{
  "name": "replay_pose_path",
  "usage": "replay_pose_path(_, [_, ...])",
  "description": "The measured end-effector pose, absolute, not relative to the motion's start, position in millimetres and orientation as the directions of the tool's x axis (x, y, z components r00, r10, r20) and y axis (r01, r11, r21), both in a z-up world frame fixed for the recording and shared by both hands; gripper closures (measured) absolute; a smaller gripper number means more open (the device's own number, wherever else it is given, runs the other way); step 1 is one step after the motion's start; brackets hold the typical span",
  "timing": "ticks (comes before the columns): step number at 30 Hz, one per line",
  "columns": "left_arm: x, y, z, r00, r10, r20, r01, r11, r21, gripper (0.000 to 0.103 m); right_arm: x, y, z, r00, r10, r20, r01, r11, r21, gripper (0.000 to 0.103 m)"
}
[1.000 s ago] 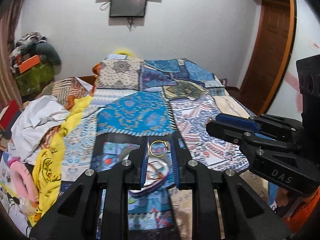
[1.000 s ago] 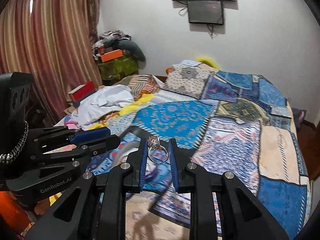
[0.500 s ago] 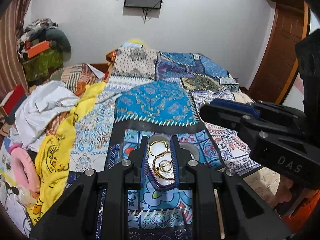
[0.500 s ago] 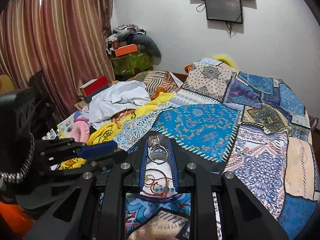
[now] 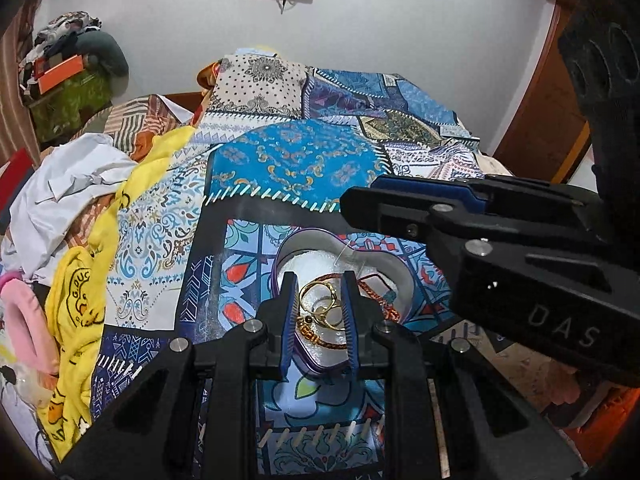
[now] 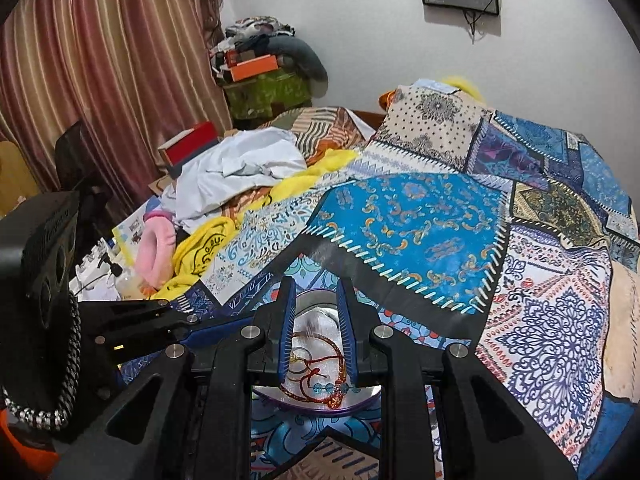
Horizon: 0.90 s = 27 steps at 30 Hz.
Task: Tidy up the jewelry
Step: 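Open both tools to drop the rings into the heart box, then lift both open tools away toward the remaining loose jewelry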
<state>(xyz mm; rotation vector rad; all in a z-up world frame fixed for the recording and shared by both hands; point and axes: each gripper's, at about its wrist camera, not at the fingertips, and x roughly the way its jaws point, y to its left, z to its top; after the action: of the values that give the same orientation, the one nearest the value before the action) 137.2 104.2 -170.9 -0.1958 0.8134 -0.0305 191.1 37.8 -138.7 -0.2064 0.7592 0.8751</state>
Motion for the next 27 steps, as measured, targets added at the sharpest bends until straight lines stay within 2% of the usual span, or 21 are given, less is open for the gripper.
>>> replay_pose_path(11, [138, 104, -172, 0.678, -0.098, -0.728, -0.054, 0.982, -0.183, 0.083, 191, 38, -143, 0.394, 0.603, -0.693, -0.752, 0.646, 0.135, 0.083])
replay_pose_path(14, [139, 104, -171, 0.678, -0.095, -0.729, -0.059, 0.981, -0.183, 0.082, 190, 35, -141, 0.419, 0.582, -0.697, -0.737, 0.666, 0.113, 0.068])
replay_pose_path(16, [139, 103, -170, 0.675, -0.089, -0.732, -0.064, 0.982, -0.178, 0.076, 188, 30, -138, 0.443, 0.576, -0.687, -0.725, 0.681, 0.103, 0.059])
replay_pose_path(19, [138, 102, -166, 0.68, -0.076, -0.729, -0.073, 0.983, -0.17, 0.062, 188, 21, -133, 0.47, 0.567, -0.677, -0.709, 0.699, 0.094, 0.055])
replay_pose_path(27, [132, 98, -151, 0.703, -0.043, -0.71, -0.101, 0.982, -0.159, 0.051, 184, -9, -122, 0.508, 0.555, -0.658, -0.667, 0.738, 0.107, 0.053])
